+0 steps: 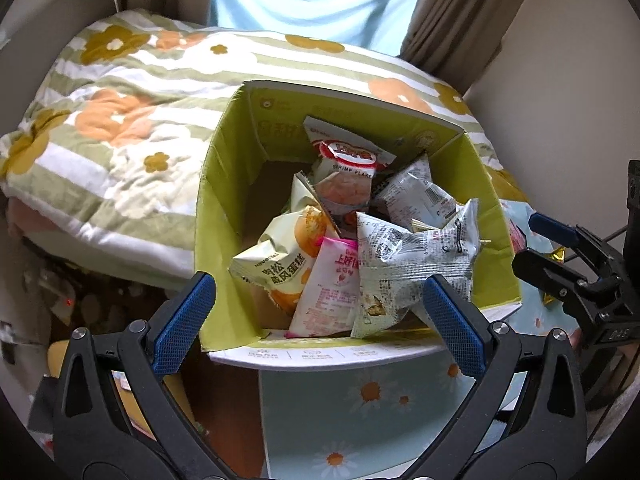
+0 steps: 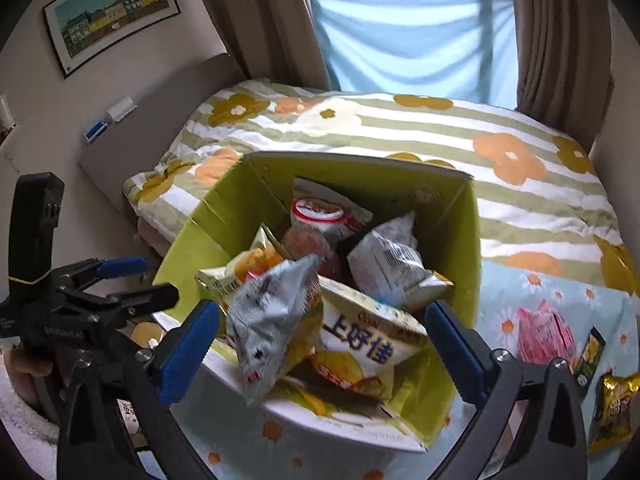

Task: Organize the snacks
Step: 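Move both tools back over the remaining snacks on the bed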

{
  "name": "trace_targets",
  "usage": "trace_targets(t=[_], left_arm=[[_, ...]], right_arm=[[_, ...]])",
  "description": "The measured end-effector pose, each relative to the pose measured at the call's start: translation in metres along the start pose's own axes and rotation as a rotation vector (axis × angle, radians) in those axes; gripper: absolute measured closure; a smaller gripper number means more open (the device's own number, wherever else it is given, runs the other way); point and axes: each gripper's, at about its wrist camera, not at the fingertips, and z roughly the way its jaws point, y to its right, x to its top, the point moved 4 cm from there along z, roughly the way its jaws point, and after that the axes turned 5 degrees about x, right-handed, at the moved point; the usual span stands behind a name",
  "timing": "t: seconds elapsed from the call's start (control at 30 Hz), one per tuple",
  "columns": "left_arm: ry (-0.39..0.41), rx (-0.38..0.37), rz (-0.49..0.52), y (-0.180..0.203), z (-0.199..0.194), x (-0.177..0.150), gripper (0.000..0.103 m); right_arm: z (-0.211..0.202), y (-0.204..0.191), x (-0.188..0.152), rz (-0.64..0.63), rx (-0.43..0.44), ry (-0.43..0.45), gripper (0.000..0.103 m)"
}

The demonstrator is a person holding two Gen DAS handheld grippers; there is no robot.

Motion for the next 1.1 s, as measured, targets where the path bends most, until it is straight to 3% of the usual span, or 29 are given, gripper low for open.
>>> trace_targets(t=[0.57,0.8,1.1], left_arm=[[0.035,-0.052,0.132,0.056,-0.008,0.005,0.0],[0.054,-0.081,0.197,0.104,-0.016,-0.002,0.0],[0.072,-0.111,0.202,0.194,-0.025,-0.017,0.0]], right_arm=[[-0.043,0.021,-0.024,0.093,-0.112,0.036,0.001],[-0.078,0.046,-0.041,0.125,-0.153,0.088,0.001],[-0.132,0.096,-0.068,0.103,-0.174,0.121,0.001]])
